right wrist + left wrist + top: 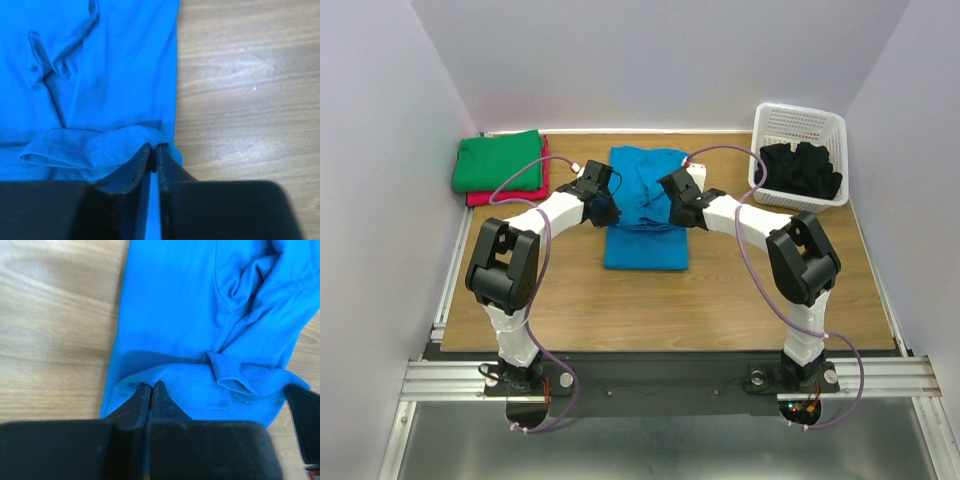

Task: Fold and stack the t-shirts
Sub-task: Fold the tshirt

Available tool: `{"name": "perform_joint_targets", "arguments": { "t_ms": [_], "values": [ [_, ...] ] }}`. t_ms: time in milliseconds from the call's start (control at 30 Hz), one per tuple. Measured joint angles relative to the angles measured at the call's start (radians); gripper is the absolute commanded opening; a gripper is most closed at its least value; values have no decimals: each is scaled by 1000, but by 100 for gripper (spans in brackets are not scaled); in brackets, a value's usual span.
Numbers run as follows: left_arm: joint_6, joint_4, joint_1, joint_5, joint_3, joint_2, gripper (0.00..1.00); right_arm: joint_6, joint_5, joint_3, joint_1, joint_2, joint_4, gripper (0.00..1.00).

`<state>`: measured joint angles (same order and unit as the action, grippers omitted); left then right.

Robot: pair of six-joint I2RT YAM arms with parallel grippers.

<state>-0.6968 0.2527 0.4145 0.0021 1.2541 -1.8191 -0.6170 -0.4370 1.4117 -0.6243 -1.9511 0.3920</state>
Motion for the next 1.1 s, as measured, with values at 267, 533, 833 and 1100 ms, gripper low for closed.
{"name": "perform_joint_targets", "arguments": {
  "t_ms": [267,533,833,1100],
  "values": [
    [-7,11,-13,-25,43,-14,99,35,24,35,23,-1,-8,74],
    [-7,-5,-18,-22,-75,121,99,64,130,-76,27,144,-7,100],
    [-24,-94,-18,30,-452,403,98,58,270,-254,27,238,-33,99],
    [-39,-200,-18,135,-533,327,55,-26,319,-425,27,284,-50,72]
  ]
}}
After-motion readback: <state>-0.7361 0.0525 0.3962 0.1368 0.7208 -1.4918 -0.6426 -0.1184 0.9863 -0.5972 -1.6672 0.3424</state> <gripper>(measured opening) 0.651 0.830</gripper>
